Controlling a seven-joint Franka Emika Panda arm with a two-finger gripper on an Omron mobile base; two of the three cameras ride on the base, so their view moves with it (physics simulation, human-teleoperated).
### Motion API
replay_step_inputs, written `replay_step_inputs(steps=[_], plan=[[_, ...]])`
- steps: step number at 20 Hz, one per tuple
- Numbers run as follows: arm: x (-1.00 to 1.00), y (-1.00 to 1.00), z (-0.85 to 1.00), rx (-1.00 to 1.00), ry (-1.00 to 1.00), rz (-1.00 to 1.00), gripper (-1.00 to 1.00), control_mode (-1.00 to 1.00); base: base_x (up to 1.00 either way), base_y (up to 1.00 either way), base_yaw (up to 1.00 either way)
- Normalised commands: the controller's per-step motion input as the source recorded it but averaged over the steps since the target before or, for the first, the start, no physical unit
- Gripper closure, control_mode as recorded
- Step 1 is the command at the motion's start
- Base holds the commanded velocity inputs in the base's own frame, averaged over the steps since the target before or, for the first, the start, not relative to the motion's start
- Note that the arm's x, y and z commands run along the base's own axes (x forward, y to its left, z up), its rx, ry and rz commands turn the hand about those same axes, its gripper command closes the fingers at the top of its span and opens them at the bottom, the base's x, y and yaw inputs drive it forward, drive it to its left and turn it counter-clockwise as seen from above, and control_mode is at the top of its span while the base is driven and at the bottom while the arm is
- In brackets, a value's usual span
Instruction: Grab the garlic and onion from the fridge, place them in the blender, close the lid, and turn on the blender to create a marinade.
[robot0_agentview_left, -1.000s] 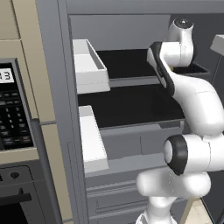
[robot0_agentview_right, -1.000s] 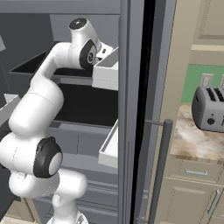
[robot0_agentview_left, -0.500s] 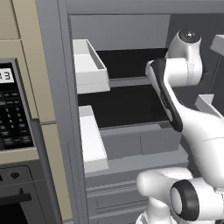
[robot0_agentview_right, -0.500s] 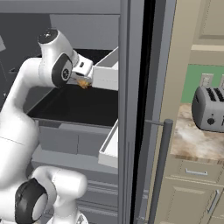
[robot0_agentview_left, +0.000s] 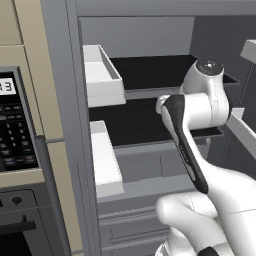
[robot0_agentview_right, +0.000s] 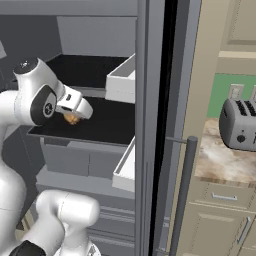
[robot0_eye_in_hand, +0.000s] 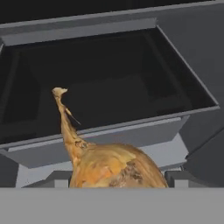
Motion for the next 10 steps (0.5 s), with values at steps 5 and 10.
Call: replay_step_inputs(steps=[5, 10], plan=[[-0.22, 0.1, -0.08, 0.01, 0.03, 0.02, 1.0, 1.0, -0.58, 0.13, 0.0], [0.0, 0.0, 0.0, 0.0, 0.0, 0.0, 1.0, 1.0, -1.0, 0.35, -0.08]])
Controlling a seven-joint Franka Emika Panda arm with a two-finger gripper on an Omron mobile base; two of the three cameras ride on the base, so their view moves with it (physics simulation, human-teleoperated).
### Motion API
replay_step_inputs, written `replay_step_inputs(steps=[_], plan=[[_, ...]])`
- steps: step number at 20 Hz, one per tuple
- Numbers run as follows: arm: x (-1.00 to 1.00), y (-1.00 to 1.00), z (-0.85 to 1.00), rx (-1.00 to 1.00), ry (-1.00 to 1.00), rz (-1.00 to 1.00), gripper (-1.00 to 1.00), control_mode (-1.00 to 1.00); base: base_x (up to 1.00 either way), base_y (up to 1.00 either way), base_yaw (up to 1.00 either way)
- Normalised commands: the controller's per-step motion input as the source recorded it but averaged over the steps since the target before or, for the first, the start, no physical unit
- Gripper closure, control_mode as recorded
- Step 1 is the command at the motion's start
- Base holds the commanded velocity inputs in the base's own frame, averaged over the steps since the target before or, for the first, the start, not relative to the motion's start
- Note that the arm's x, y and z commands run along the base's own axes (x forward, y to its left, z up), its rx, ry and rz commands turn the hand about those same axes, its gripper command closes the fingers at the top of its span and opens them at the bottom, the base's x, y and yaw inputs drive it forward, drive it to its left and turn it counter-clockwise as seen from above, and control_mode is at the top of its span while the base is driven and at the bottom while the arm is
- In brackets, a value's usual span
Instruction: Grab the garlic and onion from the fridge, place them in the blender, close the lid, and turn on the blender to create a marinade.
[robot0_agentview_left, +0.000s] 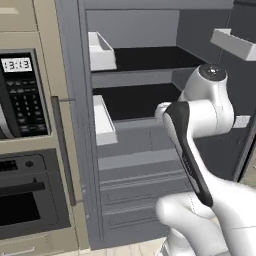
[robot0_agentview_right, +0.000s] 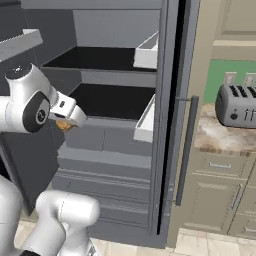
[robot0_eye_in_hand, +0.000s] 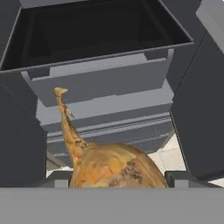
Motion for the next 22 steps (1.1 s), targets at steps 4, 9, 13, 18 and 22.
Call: replay_step_inputs(steps=[4, 9, 13, 18, 22], plan=[[0.0, 0.0, 0.0, 0.0, 0.0, 0.0, 1.0, 1.0, -1.0, 0.46, -0.28], [0.0, 0.0, 0.0, 0.0, 0.0, 0.0, 1.0, 1.0, -1.0, 0.44, -0.41], [0.0, 0.0, 0.0, 0.0, 0.0, 0.0, 1.0, 1.0, -1.0, 0.51, -0.58], [0.0, 0.0, 0.0, 0.0, 0.0, 0.0, 1.0, 1.0, -0.99, 0.36, -0.72], [0.0, 0.0, 0.0, 0.0, 0.0, 0.0, 1.0, 1.0, -0.99, 0.32, -0.74]])
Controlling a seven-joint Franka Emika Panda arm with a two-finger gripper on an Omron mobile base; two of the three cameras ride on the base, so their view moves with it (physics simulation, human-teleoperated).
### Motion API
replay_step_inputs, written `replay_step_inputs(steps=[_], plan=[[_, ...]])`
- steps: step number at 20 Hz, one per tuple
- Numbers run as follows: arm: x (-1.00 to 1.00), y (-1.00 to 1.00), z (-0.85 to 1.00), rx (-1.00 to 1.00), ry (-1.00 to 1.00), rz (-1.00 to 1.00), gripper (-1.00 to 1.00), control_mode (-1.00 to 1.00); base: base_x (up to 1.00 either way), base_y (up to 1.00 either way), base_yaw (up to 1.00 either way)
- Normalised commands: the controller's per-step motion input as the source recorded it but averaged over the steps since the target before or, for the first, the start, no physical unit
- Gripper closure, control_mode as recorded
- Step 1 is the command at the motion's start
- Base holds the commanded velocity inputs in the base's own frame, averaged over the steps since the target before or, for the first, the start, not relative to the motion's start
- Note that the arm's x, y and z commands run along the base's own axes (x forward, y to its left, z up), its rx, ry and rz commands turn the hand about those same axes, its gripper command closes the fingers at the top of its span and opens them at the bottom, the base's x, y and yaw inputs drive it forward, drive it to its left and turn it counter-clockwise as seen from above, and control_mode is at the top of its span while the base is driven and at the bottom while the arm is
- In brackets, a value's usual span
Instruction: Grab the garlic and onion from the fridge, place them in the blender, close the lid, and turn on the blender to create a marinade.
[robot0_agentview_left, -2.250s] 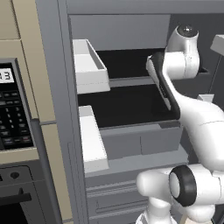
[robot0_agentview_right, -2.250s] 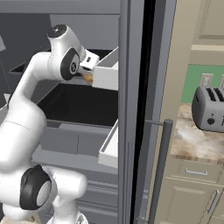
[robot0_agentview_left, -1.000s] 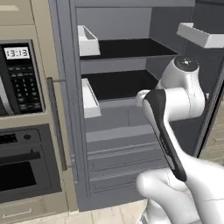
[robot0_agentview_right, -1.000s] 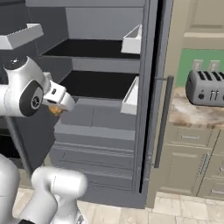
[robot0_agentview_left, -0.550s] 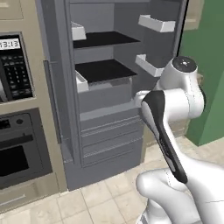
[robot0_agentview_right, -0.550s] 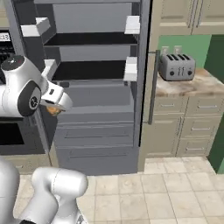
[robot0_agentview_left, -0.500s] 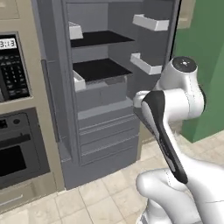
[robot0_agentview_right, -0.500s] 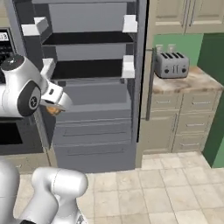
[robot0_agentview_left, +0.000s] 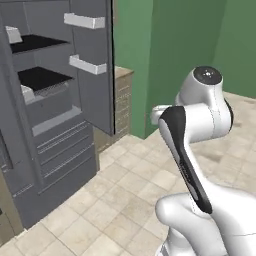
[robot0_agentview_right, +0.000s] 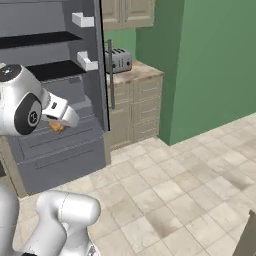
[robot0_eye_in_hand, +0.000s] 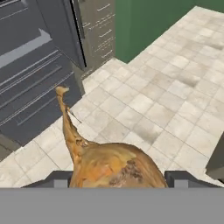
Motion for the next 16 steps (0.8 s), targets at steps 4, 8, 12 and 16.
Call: replay_step_inputs(steps=[4, 8, 12, 16], plan=[[0.0, 0.0, 0.0, 0.0, 0.0, 0.0, 1.0, 1.0, -1.0, 0.25, -0.75], [0.0, 0.0, 0.0, 0.0, 0.0, 0.0, 1.0, 1.0, -0.61, -0.2, -0.7], [0.0, 0.0, 0.0, 0.0, 0.0, 0.0, 1.0, 1.0, -0.05, -0.95, -0.54], [0.0, 0.0, 0.0, 0.0, 0.0, 0.0, 1.0, 1.0, 0.0, -1.0, -0.51]])
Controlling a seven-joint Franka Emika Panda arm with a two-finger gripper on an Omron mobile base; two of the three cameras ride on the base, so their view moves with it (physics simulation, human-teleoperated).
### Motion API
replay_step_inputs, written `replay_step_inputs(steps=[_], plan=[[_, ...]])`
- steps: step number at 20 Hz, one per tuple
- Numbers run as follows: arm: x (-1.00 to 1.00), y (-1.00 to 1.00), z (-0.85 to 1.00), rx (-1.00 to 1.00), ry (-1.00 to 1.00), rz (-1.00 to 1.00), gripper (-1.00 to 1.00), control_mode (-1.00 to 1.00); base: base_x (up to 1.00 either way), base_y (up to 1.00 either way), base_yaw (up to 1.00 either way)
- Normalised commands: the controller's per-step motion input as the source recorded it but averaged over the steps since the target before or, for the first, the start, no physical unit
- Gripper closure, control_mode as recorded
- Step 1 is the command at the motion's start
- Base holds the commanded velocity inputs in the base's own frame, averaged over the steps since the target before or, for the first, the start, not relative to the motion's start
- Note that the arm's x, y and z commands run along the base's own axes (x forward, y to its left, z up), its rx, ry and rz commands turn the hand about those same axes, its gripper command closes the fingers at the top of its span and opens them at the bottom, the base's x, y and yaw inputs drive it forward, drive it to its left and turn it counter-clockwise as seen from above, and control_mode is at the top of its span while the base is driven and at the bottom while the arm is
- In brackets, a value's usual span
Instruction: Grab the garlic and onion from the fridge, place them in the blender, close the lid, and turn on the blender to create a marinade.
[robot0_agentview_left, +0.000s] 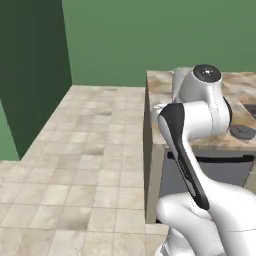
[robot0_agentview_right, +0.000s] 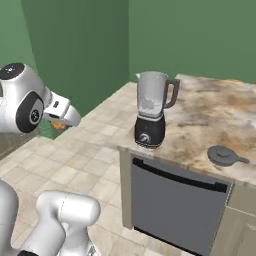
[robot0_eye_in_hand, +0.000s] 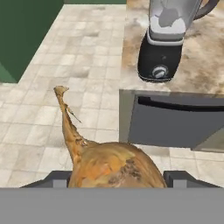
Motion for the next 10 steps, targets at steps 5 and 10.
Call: replay_step_inputs(steps=[5, 10], plan=[[0.0, 0.0, 0.0, 0.0, 0.0, 0.0, 1.0, 1.0, 0.04, -1.0, -0.41], [0.0, 0.0, 0.0, 0.0, 0.0, 0.0, 1.0, 1.0, 0.34, -0.54, -0.35]])
